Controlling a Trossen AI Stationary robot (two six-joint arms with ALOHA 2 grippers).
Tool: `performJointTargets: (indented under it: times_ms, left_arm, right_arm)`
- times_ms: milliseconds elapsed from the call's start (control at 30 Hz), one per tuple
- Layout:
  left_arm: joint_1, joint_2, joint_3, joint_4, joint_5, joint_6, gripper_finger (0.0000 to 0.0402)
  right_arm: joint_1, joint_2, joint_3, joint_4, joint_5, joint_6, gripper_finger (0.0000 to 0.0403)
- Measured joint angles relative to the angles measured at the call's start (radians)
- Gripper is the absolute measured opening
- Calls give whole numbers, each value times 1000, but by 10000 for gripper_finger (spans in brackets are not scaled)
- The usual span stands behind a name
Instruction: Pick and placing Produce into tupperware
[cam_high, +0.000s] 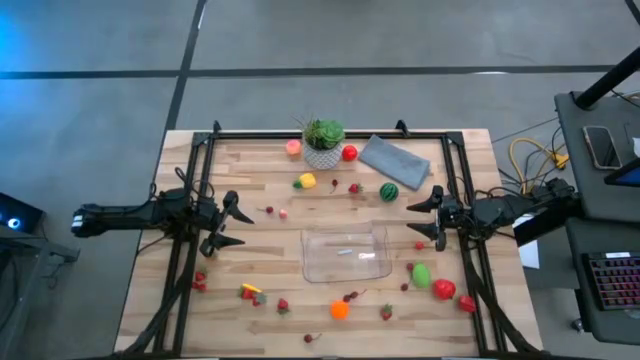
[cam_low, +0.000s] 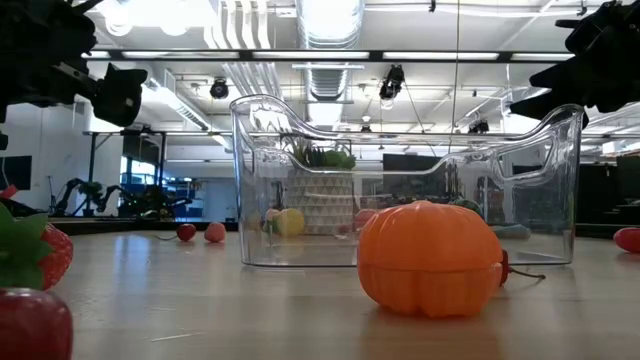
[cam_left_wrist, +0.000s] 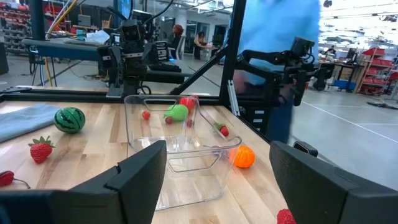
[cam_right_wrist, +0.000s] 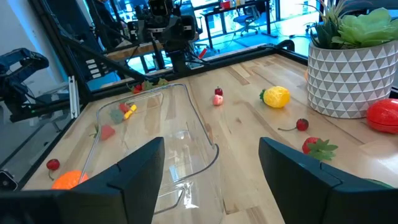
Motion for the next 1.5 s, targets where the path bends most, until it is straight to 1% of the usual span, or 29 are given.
performJointTargets:
  times_ms: [667,733,800,933,1033,1200,1433,1500]
  left_arm:
    - [0,0,0,0,0,0,272]
    - [0,0,0,0,0,0,272]
    - [0,0,0,0,0,0,272]
    - [0,0,0,0,0,0,272]
    - [0,0,0,0,0,0,272]
    - [0,0,0,0,0,0,272]
    - [0,0,0,0,0,0,272]
    - [0,0,0,0,0,0,272]
  right_arm:
    - [0,0,0,9,0,0,254]
    - [0,1,-2,61,6,-8,254]
    - [0,11,-21,175,54,-87,254]
    - [-1,56,-96,522,200,-281,254]
    - [-6,99,-93,579,254,-330,254]
    - [-7,155,-93,578,263,-266,254]
    - [-7,206,-93,578,262,-79,254]
    - [-7,215,-93,578,263,-50,254]
